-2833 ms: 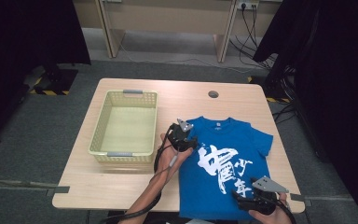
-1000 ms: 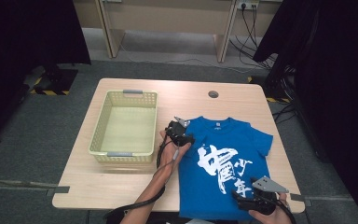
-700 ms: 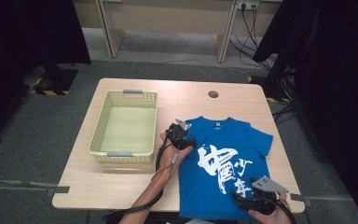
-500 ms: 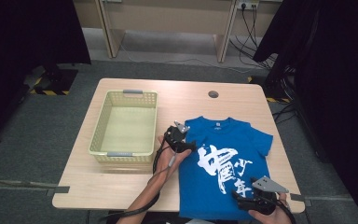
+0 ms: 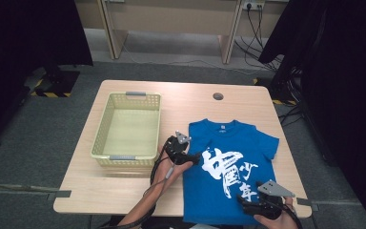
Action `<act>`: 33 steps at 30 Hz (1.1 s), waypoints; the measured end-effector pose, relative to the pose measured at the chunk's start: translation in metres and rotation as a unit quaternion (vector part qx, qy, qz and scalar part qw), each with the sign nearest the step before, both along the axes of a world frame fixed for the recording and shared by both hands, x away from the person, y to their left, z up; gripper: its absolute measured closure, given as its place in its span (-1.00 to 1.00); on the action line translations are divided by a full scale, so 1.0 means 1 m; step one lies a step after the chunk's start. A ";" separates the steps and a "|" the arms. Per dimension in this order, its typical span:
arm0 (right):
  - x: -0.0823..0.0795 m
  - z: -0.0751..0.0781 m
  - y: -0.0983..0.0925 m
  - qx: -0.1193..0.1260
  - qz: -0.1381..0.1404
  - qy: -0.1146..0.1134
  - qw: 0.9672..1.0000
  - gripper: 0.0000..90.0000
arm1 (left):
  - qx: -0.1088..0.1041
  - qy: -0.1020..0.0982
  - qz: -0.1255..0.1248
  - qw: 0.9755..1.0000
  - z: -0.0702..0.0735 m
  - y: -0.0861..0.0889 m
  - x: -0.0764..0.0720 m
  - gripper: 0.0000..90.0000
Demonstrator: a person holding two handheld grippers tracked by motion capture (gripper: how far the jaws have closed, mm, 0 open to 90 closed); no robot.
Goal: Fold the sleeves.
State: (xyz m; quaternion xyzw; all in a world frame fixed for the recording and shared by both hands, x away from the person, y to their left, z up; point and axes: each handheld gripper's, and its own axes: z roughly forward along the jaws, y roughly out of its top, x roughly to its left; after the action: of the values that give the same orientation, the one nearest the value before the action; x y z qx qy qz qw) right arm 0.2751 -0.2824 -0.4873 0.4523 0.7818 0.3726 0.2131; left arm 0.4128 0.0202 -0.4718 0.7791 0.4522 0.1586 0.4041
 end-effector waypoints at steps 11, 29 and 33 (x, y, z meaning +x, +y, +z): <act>0.000 0.000 0.000 0.000 0.000 0.000 1.000 -0.77 | 0.006 -0.005 -0.008 1.000 -0.003 0.010 -0.016 -0.65; 0.000 0.000 0.000 0.000 0.000 0.000 1.000 -0.77 | 0.018 0.000 -0.051 0.999 -0.006 0.015 -0.050 -0.71; 0.000 0.000 0.000 0.000 0.000 0.000 1.000 -0.77 | 0.024 0.011 -0.059 0.998 -0.006 0.016 -0.058 -0.74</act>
State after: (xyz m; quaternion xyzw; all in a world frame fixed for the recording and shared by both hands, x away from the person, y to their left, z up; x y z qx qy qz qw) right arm 0.2752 -0.2823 -0.4873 0.4521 0.7819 0.3727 0.2129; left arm 0.3546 0.0359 -0.4780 0.8157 0.4056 0.1367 0.3891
